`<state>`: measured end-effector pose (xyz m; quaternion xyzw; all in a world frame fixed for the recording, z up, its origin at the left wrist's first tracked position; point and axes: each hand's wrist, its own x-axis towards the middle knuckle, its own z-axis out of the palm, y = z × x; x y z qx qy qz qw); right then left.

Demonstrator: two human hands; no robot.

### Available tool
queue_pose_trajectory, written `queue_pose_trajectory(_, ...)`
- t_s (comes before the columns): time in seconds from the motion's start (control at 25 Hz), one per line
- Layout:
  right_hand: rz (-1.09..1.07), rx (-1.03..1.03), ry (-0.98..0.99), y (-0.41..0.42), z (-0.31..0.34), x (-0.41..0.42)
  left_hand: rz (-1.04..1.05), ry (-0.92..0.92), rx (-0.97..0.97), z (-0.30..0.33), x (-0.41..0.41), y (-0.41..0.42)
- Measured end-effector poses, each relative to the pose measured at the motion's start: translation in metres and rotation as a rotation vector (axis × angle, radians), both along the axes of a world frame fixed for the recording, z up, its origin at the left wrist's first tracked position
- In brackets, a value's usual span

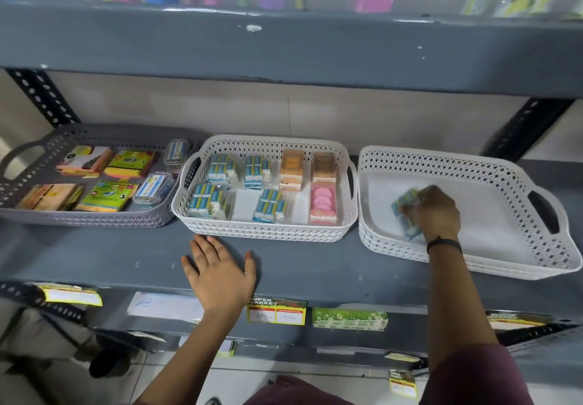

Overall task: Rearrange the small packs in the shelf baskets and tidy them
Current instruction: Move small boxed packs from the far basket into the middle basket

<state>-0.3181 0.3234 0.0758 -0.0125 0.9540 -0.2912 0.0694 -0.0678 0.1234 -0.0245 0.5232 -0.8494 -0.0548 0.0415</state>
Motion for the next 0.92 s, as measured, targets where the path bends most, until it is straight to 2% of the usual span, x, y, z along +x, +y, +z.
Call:
queue_pose_trajectory(0.08, -0.020, -0.225, 0.251, -0.018, 0.026, 0.014, -0.001, -0.001, 0.003, 0.000, 0.000, 0.000)
queue_pose_trajectory(0.16, 0.062, -0.536, 0.384, -0.046, 0.051, 0.033, -0.003, 0.003, 0.003, 0.000, 0.000, 0.000)
queue_pose_trajectory(0.24, 0.171, -0.811, 0.248, -0.081, 0.059, 0.047, -0.004, 0.009, 0.003, 0.000, 0.001, 0.000)
queue_pose_trajectory(0.32, 0.249, -0.979, -0.111, -0.117, 0.051, 0.062, -0.004, 0.013, 0.001, 0.000, 0.001, 0.000)
queue_pose_trajectory(0.4, 0.332, -0.907, -0.390, -0.145, 0.032, 0.076, -0.002, 0.020, -0.003, 0.000, 0.001, 0.000)
queue_pose_trajectory(0.52, 0.371, -0.709, -0.491, -0.168, 0.001, 0.083, 0.008, 0.040, -0.007, 0.001, 0.001, 0.000)
queue_pose_trajectory(0.64, 0.374, -0.507, -0.396, -0.176, -0.014, 0.083, 0.013, 0.038, -0.006, 0.001, 0.001, 0.001)
queue_pose_trajectory(0.8, 0.442, -0.343, -0.300, -0.176, -0.016, 0.082, -0.003, 0.043, 0.038, 0.006, 0.006, 0.000)
queue_pose_trajectory(0.88, 0.504, -0.241, -0.230, -0.171, -0.011, 0.083, 0.005, 0.182, 0.098, 0.012, 0.013, 0.003)
queue_pose_trajectory(0.92, 0.517, -0.246, -0.195, -0.165, -0.008, 0.084, 0.016, 0.319, 0.127, 0.016, 0.018, 0.008)
